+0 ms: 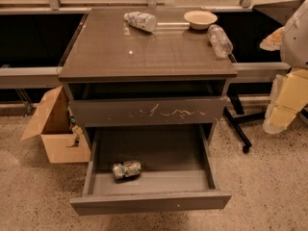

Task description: Pick 7up can from middle drawer and place on counter

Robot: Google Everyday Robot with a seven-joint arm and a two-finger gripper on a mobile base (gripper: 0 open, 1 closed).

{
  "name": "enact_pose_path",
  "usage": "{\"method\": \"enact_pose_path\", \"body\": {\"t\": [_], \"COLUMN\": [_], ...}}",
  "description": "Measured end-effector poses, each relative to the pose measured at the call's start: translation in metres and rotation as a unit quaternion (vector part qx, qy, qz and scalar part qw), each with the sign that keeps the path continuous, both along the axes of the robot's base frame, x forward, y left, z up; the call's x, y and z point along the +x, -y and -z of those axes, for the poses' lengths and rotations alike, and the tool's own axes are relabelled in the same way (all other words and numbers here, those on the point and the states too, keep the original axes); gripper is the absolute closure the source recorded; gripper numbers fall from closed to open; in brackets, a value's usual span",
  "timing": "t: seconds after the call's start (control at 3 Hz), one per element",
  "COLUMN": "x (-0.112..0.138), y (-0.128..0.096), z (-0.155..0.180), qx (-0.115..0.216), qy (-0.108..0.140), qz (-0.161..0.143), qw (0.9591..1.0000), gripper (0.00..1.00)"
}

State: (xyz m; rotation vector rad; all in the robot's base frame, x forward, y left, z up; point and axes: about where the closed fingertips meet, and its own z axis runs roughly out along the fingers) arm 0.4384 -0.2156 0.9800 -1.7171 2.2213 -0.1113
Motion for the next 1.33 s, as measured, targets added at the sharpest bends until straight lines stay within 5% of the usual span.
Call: {"method": "enact_pose_path", "body": {"t": [0.67,1.0,1.33], "x": [0.011,0.035,0.05], "y": [-0.01,-0.037,-0.067], "z": [0.016,0.065,0.112], "qx": [0.018,0.064,0.115], "qy": [-0.001,-0.019,-0.033], "qz": [-0.022,-0.072,-0.113], "qw": [0.9996,0.9951,0.9864], "gripper": [0.0,0.0,0.0]}}
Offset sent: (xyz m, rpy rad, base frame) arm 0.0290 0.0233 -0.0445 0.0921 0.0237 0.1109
